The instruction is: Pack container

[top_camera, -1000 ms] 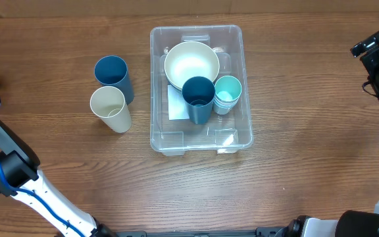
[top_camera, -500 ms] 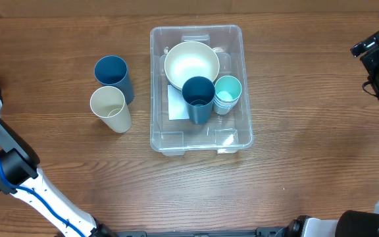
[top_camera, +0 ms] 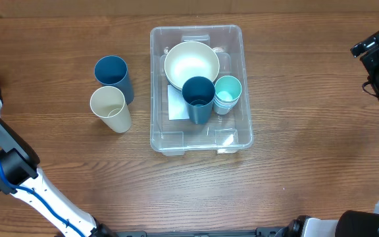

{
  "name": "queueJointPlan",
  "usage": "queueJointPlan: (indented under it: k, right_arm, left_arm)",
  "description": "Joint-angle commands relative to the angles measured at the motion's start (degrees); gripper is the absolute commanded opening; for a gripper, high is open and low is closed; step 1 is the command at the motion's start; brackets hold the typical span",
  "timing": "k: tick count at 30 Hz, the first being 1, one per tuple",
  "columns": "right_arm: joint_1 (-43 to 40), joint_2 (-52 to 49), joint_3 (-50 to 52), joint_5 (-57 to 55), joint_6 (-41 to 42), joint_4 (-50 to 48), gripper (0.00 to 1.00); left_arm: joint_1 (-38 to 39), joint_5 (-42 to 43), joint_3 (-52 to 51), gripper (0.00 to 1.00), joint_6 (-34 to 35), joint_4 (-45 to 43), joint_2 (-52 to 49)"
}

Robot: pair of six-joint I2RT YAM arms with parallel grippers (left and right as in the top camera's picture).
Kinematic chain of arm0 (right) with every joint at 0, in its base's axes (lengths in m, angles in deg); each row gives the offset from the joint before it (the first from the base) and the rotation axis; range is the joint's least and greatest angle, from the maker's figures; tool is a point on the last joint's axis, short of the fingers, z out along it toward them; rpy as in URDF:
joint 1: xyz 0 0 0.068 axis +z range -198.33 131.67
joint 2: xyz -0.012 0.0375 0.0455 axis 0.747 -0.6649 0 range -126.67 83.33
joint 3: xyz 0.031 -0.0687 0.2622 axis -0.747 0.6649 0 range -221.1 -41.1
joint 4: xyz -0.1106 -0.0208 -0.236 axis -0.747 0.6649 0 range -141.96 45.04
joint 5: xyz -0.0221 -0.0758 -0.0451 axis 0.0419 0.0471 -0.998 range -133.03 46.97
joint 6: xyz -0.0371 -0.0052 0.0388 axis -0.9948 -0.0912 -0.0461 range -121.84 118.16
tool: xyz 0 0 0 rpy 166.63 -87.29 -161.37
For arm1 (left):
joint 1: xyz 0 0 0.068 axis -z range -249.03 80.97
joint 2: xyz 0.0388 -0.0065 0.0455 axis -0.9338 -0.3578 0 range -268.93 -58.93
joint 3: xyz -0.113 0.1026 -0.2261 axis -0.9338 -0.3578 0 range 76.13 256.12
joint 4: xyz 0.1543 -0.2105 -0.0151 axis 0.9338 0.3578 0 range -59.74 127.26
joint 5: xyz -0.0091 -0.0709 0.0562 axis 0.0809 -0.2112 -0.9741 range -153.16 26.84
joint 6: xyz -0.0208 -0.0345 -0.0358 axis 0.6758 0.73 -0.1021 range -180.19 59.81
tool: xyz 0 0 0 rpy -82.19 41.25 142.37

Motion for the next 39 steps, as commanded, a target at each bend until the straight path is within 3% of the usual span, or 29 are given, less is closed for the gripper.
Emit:
queueJointPlan:
  k: [1, 17, 39]
  right_arm:
    - [0.0, 1.0, -0.2, 0.1, 0.2, -0.1, 1.00]
    - [0.0, 1.0, -0.2, 0.1, 0.2, -0.1, 1.00]
    - [0.0, 1.0, -0.2, 0.1, 0.2, -0.1, 1.00]
  left_arm:
    - [0.0, 0.0, 1.4, 0.04, 0.0, -0.7, -0.7]
    - [2.3, 0.3, 1.6, 0.04, 2.1, 3.3, 0.2]
    - [6.6, 3.3, 1.6, 0.04, 5.6, 23.3, 14.8]
